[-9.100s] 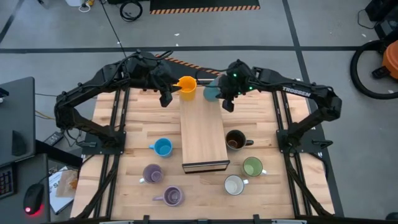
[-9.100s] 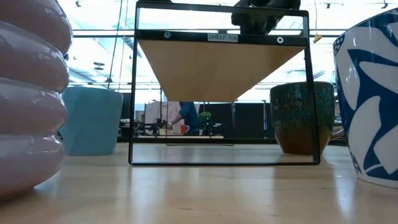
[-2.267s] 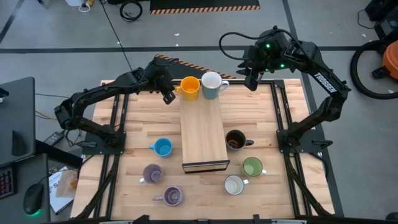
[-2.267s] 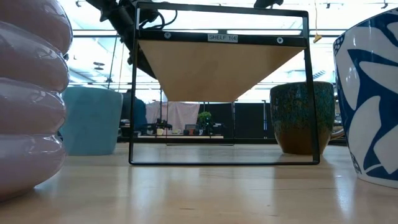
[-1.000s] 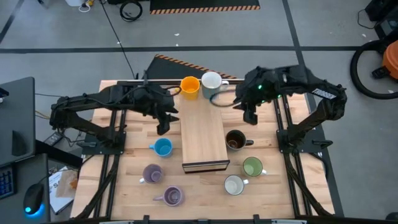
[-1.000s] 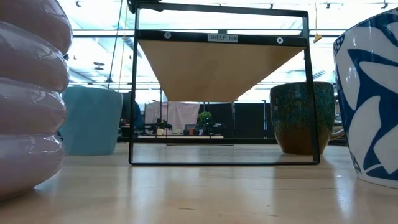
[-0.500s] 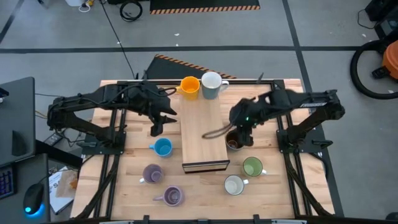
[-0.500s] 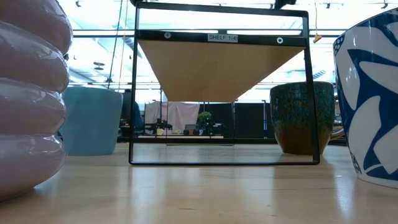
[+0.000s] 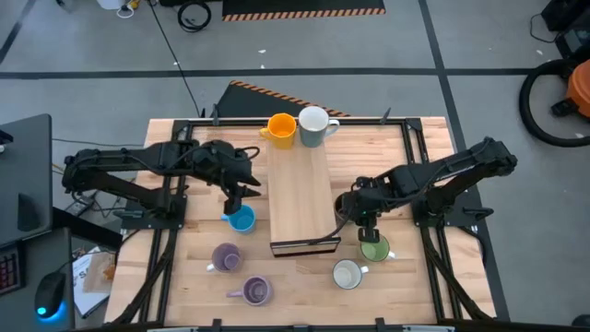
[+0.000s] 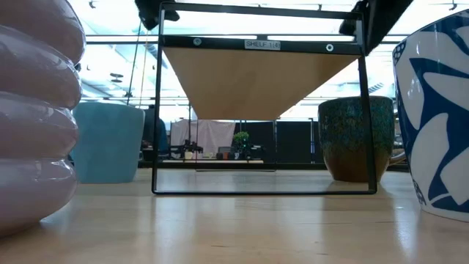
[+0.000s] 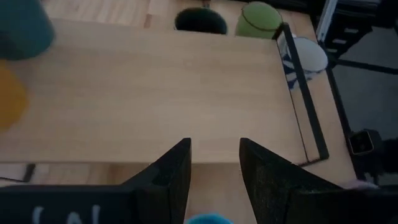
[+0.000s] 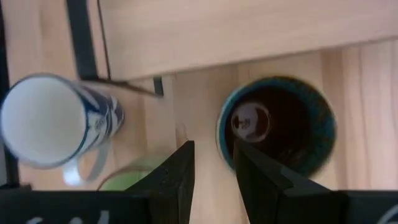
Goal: Place coffee mugs
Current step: Put the dark blue patterned mug on the shelf
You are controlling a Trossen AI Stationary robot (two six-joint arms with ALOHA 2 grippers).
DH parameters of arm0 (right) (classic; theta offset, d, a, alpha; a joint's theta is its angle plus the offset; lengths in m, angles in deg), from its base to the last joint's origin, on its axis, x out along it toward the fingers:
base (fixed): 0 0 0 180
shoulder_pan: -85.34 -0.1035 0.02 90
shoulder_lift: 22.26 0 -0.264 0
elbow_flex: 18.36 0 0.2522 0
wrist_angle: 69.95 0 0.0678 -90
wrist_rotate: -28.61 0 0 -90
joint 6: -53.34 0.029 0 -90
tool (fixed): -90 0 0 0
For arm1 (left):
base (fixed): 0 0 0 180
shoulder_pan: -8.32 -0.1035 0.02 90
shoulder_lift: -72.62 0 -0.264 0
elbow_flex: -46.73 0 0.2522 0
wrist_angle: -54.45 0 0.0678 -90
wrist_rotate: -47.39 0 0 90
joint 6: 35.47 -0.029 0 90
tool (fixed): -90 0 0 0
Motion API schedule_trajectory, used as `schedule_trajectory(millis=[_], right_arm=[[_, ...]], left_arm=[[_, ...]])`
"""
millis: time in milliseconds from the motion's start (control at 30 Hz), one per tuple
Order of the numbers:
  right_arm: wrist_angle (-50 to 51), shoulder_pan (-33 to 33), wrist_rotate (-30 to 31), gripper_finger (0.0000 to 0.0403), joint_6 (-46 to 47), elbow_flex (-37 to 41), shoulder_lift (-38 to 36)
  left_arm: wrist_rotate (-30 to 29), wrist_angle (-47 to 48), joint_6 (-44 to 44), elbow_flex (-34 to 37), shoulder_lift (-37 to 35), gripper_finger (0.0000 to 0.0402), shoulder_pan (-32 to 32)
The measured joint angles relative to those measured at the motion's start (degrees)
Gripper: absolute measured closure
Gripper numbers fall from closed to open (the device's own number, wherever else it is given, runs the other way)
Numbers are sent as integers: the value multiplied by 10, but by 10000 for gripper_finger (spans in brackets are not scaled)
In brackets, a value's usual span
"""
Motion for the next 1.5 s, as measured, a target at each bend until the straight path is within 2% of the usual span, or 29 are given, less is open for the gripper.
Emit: schedule_trajectory(millis=[200, 400, 867, 1133, 1267, 1500], right_arm=[[-54, -1, 12, 285, -19, 57, 0], [-75, -1, 12, 285, -27, 103, 2], [-180, -1, -3, 285, -51, 202, 2], [-190, 4, -2, 285, -83, 229, 2], [-192, 15, -3, 301, -83, 229, 2], [-192, 37, -33, 359, -88, 228, 1]], left_arm=[[-22, -50, 41, 57, -20, 260, 6], [-28, -54, 79, 96, -43, 260, 6], [-58, -49, 85, 100, -59, 260, 6], [-59, -48, 84, 100, -59, 260, 6], [-61, -48, 84, 100, -59, 260, 6], [-62, -45, 84, 100, -59, 260, 6]])
